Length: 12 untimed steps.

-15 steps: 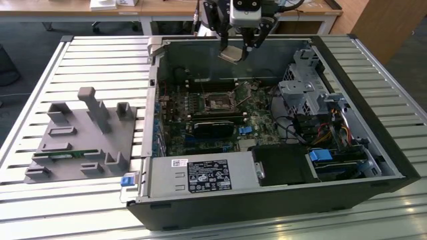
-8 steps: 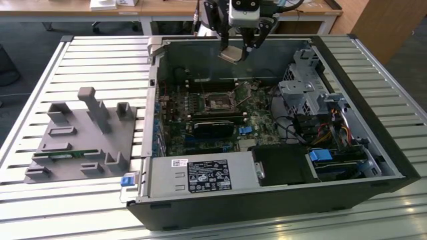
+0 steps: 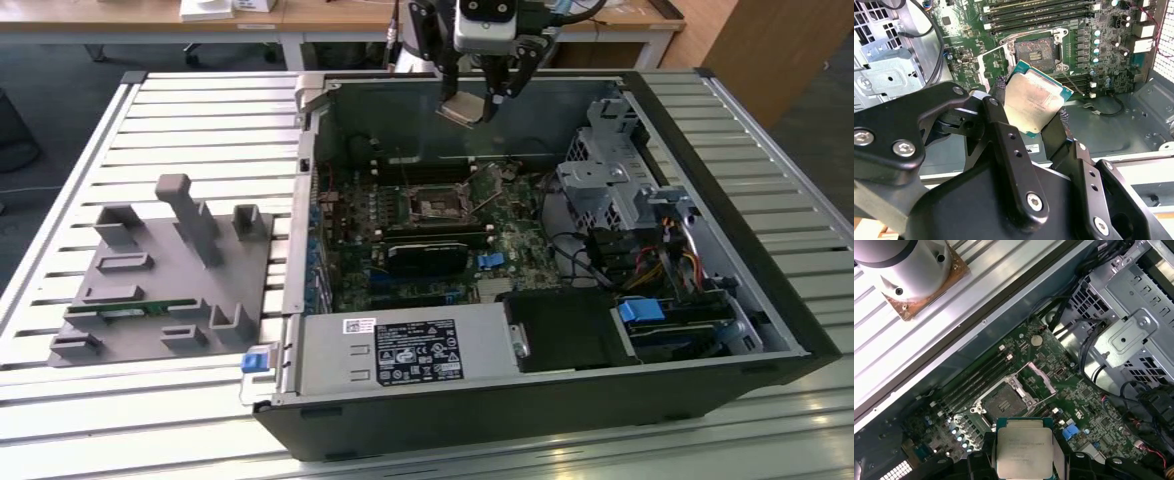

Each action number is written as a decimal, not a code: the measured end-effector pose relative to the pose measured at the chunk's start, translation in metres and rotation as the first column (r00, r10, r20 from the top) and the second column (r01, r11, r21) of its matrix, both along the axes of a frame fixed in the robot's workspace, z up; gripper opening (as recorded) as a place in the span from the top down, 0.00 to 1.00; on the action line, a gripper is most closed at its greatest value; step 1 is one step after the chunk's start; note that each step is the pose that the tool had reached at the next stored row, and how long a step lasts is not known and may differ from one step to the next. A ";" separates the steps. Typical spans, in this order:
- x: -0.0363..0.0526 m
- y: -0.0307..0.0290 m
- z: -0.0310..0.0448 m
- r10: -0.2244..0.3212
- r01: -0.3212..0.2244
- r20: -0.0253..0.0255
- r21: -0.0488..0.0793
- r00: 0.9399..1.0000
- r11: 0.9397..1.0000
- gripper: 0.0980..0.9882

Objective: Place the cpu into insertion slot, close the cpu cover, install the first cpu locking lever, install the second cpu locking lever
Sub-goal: 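Place the cpu into insertion slot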

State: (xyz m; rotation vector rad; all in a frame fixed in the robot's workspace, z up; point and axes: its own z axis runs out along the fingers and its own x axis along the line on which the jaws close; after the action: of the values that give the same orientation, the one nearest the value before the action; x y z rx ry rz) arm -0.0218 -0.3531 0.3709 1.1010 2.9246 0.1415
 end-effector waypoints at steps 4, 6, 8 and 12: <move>0.0000 0.0000 -0.0001 -0.015 0.015 0.000 0.000 1.000 1.000 0.51; 0.0000 0.0000 -0.0001 -0.023 0.023 0.000 0.000 1.000 1.000 0.51; 0.0000 0.0000 -0.0002 -0.030 0.030 0.000 0.000 1.000 1.000 0.51; 0.0000 0.0001 -0.0002 -0.045 0.045 0.000 0.000 0.999 0.999 0.51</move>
State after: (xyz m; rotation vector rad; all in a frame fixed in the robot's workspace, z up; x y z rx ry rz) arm -0.0218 -0.3531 0.3706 1.1662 2.8971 0.1408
